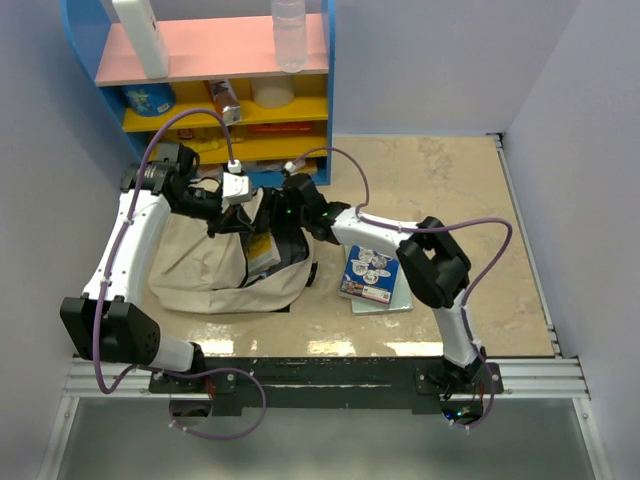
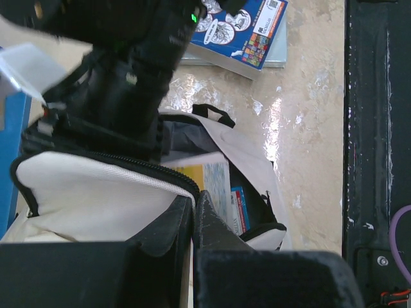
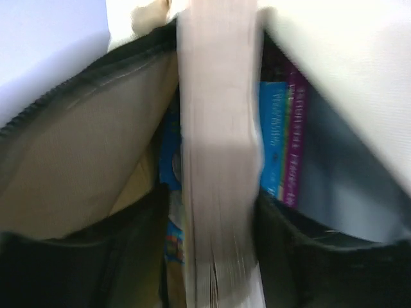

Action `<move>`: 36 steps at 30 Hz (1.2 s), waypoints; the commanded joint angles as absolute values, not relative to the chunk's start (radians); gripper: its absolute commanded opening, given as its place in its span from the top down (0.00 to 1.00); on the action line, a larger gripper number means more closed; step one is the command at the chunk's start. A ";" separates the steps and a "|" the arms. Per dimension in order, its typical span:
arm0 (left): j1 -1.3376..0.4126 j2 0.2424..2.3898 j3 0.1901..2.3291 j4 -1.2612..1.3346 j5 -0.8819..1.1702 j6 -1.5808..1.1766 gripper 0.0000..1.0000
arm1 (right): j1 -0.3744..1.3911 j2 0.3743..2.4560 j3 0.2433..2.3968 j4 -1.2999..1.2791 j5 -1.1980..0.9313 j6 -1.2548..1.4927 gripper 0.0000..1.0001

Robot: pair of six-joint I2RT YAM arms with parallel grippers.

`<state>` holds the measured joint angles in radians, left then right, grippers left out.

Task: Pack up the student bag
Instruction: Place the book in the student bag.

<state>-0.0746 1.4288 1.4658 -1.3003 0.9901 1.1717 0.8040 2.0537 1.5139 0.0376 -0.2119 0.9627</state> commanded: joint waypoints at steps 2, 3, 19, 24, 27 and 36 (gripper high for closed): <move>-0.086 1.393 1.477 -1.315 1.072 1.189 1.00 | 0.867 2.109 1.657 0.008 -0.100 0.905 0.39; -0.086 1.393 1.476 -1.315 1.071 1.189 1.00 | 0.868 2.109 1.654 0.003 -0.094 0.897 0.37; -0.086 1.404 1.482 -1.315 1.060 1.189 1.00 | 0.867 1.911 1.433 -0.063 0.038 0.729 0.39; -0.086 1.407 1.491 -1.315 1.058 1.183 1.00 | 0.867 1.917 1.419 -0.066 0.018 0.732 0.55; -0.086 1.404 1.491 -1.315 1.058 1.181 1.00 | 0.867 1.931 1.405 -0.064 0.006 0.730 0.62; -0.086 1.401 1.491 -1.315 1.066 1.184 1.00 | 0.870 1.953 1.384 -0.008 -0.052 0.736 0.78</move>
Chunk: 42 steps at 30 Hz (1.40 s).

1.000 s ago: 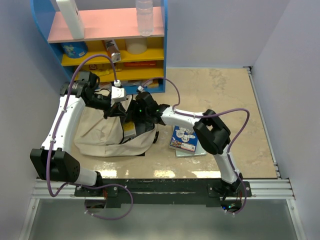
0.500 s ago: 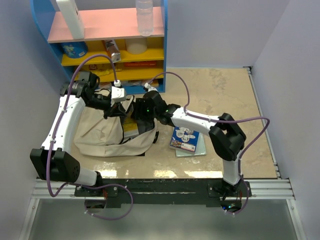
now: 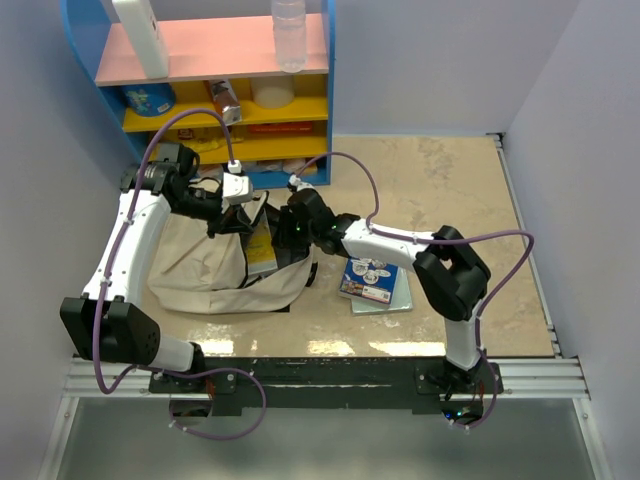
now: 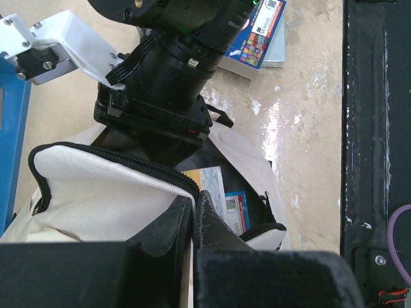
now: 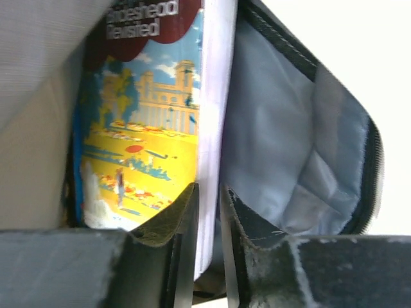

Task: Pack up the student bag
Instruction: Place the book in the student bag.

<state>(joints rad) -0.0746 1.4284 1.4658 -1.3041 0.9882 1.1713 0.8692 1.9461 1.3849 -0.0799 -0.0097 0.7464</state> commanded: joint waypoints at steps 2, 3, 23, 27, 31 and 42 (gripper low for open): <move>-0.086 1.401 1.493 -1.315 1.065 1.184 1.00 | 0.874 1.962 1.387 -0.005 -0.074 0.744 0.80; -0.086 1.399 1.493 -1.315 1.066 1.184 1.00 | 0.876 1.968 1.391 -0.005 -0.080 0.747 0.80; -0.086 1.401 1.505 -1.315 1.074 1.181 1.00 | 0.904 1.922 1.375 -0.020 -0.037 0.729 0.76; -0.087 1.394 1.502 -1.315 1.065 1.181 1.00 | 0.897 1.888 1.279 0.061 -0.038 0.742 0.76; -0.086 1.393 1.500 -1.316 1.065 1.180 1.00 | 0.894 1.922 1.290 0.106 -0.106 0.742 0.78; -0.086 1.397 1.508 -1.315 1.071 1.180 1.00 | 0.928 1.986 1.385 0.141 -0.166 0.738 0.82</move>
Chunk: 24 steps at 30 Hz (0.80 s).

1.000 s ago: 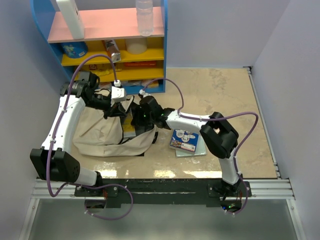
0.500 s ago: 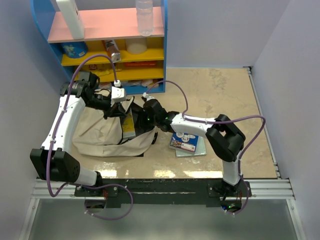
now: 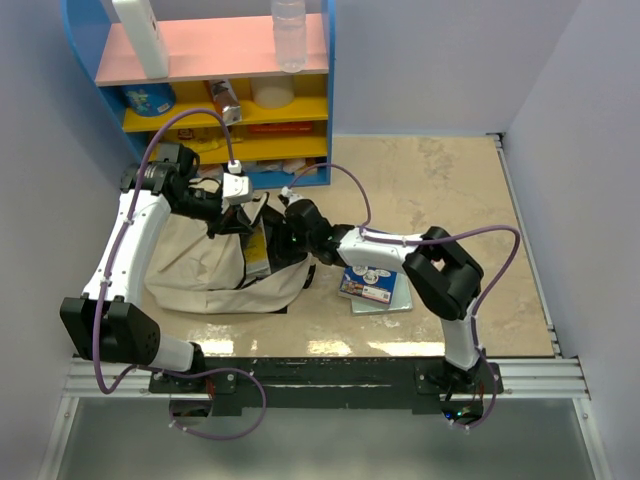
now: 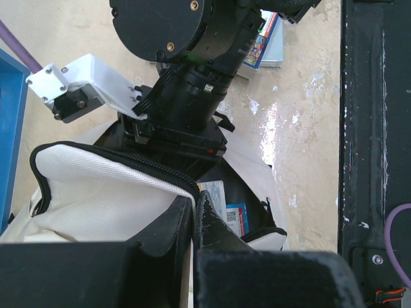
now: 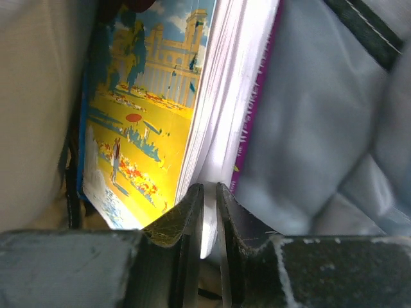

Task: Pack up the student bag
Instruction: Place the book in the student bag.

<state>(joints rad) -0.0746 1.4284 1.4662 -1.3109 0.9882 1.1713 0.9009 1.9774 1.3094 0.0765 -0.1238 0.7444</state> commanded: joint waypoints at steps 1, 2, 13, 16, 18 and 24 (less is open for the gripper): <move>-0.086 1.399 1.511 -1.315 1.069 1.180 1.00 | 0.931 1.994 1.394 0.143 -0.170 0.738 0.82; -0.086 1.401 1.512 -1.315 1.071 1.180 1.00 | 0.934 1.999 1.400 0.140 -0.176 0.735 0.82; -0.086 1.405 1.506 -1.315 1.065 1.186 1.00 | 0.836 1.824 1.264 -0.061 -0.003 0.727 0.44; -0.086 1.408 1.500 -1.315 1.065 1.189 1.00 | 0.810 1.700 1.209 -0.112 0.063 0.707 0.39; -0.086 1.414 1.502 -1.315 1.066 1.189 1.00 | 0.807 1.654 1.191 -0.139 0.120 0.687 0.38; -0.086 1.416 1.514 -1.315 1.069 1.184 1.00 | 0.798 1.690 1.158 -0.186 0.155 0.681 0.47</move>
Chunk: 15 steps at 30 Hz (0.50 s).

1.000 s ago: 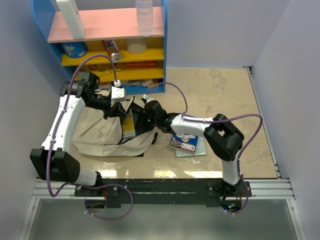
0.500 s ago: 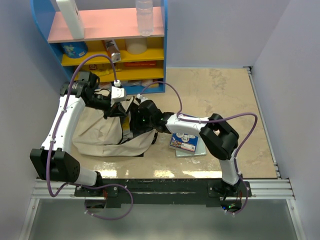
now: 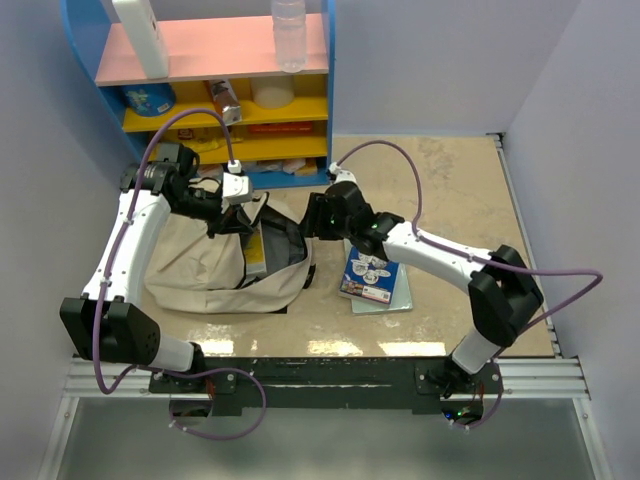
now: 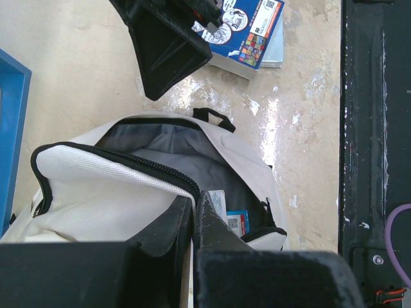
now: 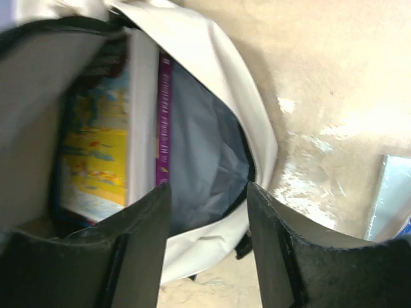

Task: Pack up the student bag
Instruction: Place the book in the student bag, then pick up the book from the center of the board.

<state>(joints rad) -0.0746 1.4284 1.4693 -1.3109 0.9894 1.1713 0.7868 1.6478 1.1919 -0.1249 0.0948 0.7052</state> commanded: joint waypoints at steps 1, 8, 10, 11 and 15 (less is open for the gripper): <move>-0.086 1.416 1.511 -1.315 1.068 1.183 1.00 | 0.798 1.712 1.154 -0.198 0.161 0.681 0.48; -0.086 1.410 1.494 -1.315 1.065 1.187 1.00 | 0.766 1.686 1.074 -0.190 0.196 0.706 0.54; -0.086 1.411 1.494 -1.315 1.065 1.189 1.00 | 0.741 1.675 1.051 -0.192 0.193 0.700 0.55; -0.086 1.411 1.494 -1.315 1.068 1.189 1.00 | 0.735 1.663 1.045 -0.193 0.190 0.698 0.55; -0.086 1.411 1.496 -1.315 1.071 1.189 1.00 | 0.710 1.660 1.013 -0.195 0.186 0.683 0.55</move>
<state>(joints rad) -0.0746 1.4284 1.4693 -1.3109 0.9894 1.1713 0.7334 1.7164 1.0332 -0.2035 0.1467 0.6987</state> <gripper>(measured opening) 0.038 0.454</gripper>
